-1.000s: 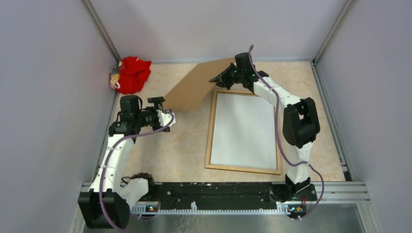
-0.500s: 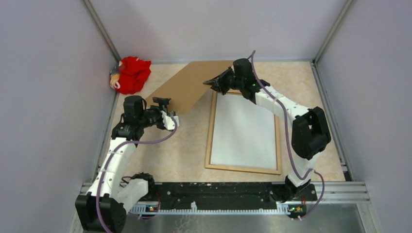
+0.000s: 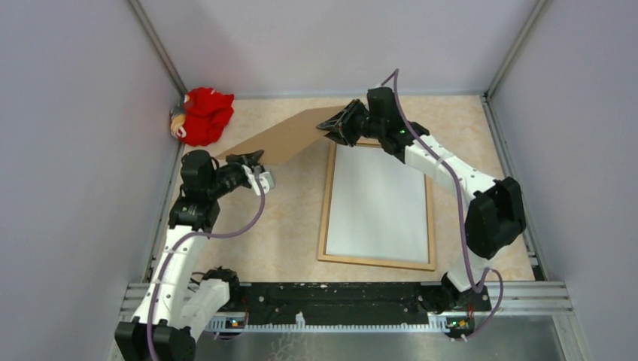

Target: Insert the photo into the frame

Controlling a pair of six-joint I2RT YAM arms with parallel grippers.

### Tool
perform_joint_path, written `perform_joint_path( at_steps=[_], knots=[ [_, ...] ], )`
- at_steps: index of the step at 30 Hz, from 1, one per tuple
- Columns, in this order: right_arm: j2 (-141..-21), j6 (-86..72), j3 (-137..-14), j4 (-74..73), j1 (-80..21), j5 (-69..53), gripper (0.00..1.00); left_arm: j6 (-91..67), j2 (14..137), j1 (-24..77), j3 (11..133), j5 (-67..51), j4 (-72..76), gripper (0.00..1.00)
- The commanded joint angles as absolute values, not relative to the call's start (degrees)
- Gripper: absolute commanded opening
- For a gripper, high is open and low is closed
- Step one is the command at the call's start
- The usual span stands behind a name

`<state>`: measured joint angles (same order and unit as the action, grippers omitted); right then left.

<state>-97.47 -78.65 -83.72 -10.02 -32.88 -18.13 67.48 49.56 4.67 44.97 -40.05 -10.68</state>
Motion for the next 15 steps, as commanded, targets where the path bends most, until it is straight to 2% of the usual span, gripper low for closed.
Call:
perform_joint_path(
  at_steps=[1,3,5,9,12,15],
  knots=[
    [-92.3,-59.9,-88.6,-12.8,-32.6,-25.0,0.37,61.2,47.7,4.9,45.5,-40.5,1.1,0.0],
    [-91.6,-50.4,-90.9,-17.4,-31.9,-28.9,0.54,58.5,47.6,4.9,46.2,-38.0,4.3,0.0],
    [-90.6,-40.5,-93.5,-23.3,-30.5,-33.7,0.64,55.6,47.5,4.9,47.1,-35.9,7.4,0.0],
    [-84.6,-17.9,-96.3,-32.8,-28.3,-40.3,0.74,55.4,48.1,4.8,53.4,-39.6,0.9,0.0],
    [-80.5,-2.6,-97.5,-39.7,-28.3,-38.2,0.8,58.2,49.8,4.8,61.6,-47.8,-14.0,0.0],
    [-76.3,8.6,-95.2,-40.3,-28.4,-31.6,0.82,63.7,53.0,4.9,70.8,-58.5,-30.5,0.0]
  ],
)
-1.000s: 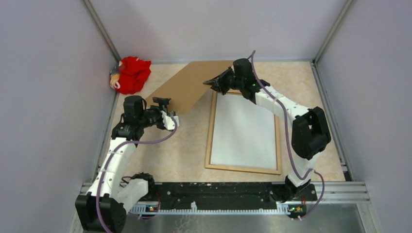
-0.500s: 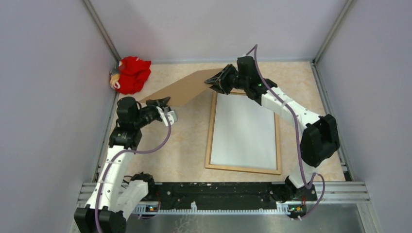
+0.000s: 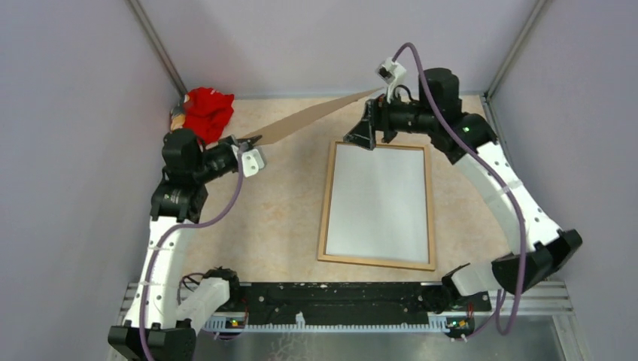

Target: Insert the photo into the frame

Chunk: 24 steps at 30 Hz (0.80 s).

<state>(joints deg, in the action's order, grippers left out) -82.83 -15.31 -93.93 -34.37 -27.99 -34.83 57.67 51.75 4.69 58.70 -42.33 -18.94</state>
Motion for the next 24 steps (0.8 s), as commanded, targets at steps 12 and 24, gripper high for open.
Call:
perform_joint_path(
  at_steps=[12,24],
  knots=[
    [-68.2,30.9,-90.7,-41.4,-36.9,-29.3,0.81,73.9,51.2,4.9,74.5,-64.1,-44.5,0.0],
    [-71.7,33.6,-92.3,-44.4,-45.2,-26.1,0.75,76.3,52.1,4.9,75.7,-64.3,-47.3,0.0]
  ],
)
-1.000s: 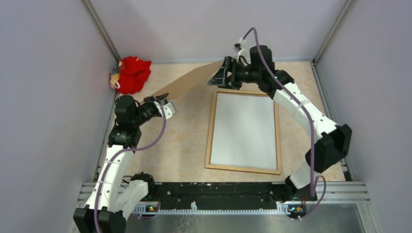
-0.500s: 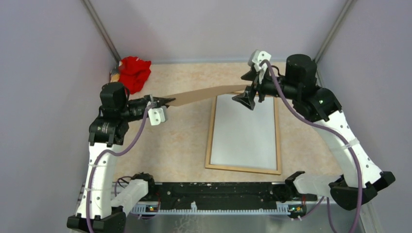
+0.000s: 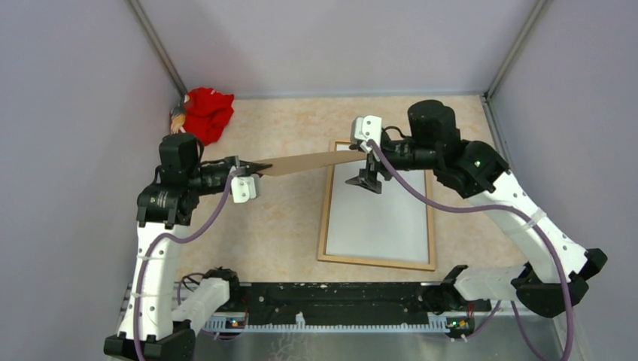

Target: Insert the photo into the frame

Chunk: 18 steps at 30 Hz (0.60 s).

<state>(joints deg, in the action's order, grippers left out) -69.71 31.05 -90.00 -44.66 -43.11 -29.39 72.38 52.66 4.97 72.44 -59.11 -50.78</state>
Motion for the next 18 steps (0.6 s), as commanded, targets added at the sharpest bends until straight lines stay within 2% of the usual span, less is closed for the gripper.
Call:
perform_joint_path(
  at_steps=[1,6,12,15,16,18],
  knots=[
    [-72.4,33.9,-92.7,-44.3,-45.8,-24.7,0.73,76.3,52.1,4.9,75.9,-64.3,-47.3,0.0],
    [-75.8,36.7,-93.7,-44.3,-48.2,-20.5,0.64,75.5,52.0,4.9,76.3,-64.1,-46.9,0.0],
    [-79.0,40.5,-96.6,-44.3,-50.5,-16.3,0.27,73.2,51.4,4.9,74.9,-63.5,-43.1,0.0],
    [-78.4,39.6,-96.3,-39.8,-50.9,-11.9,0.01,69.7,50.8,4.9,73.1,-62.6,-37.8,0.0],
    [-77.7,39.1,-95.9,-37.9,-50.9,-10.6,0.0,67.8,50.3,4.9,72.2,-62.1,-35.1,0.06],
    [-75.7,38.2,-94.0,-32.6,-50.9,-8.1,0.0,62.2,49.2,4.9,70.0,-60.2,-28.1,0.41]
  ],
)
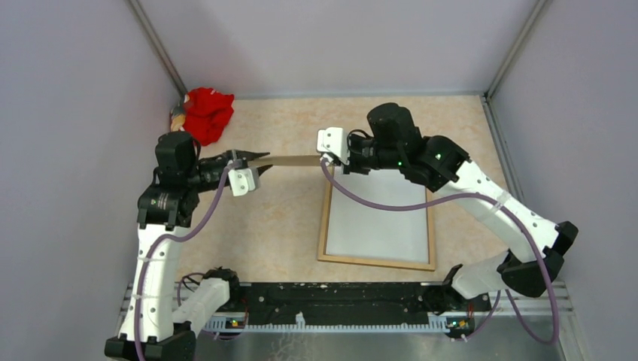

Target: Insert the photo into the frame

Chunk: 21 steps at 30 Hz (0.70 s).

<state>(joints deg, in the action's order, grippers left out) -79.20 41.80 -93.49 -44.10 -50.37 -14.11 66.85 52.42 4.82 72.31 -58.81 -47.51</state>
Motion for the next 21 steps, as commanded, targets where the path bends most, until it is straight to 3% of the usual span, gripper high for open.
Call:
perform_joint_path(
  at_steps=[1,3,4,8,12,15,17,21],
  knots=[
    [-74.3,37.5,-92.6,-29.3,-50.9,-7.0,0.0,59.2,48.6,4.9,68.6,-59.0,-24.1,0.52],
    [-71.2,35.6,-89.0,-20.7,-50.9,-4.4,0.0,53.0,47.8,4.9,66.7,-56.6,-16.8,0.95],
    [-69.8,34.3,-87.7,-16.4,-50.9,-2.7,0.0,51.0,47.8,4.9,66.4,-56.0,-14.6,0.98],
    [-68.5,27.8,-90.3,-9.4,-50.5,4.4,0.0,41.4,49.0,4.9,67.7,-52.5,-8.0,0.99],
    [-71.7,16.6,-99.7,-15.9,-47.7,11.3,0.0,22.7,49.3,4.8,64.2,-41.4,5.9,0.99],
    [-75.1,5.3,-105.4,-25.4,-39.9,7.0,0.0,16.3,50.4,4.8,63.0,-37.1,7.9,0.99],
    [-77.7,-1.5,-108.4,-31.1,-33.5,1.9,0.0,17.7,53.5,4.8,66.5,-39.1,3.9,0.99],
    [-79.7,-17.1,-105.4,-32.5,-22.8,-12.3,0.0,16.1,67.0,4.7,85.5,-34.0,-16.4,0.99]
  ],
)
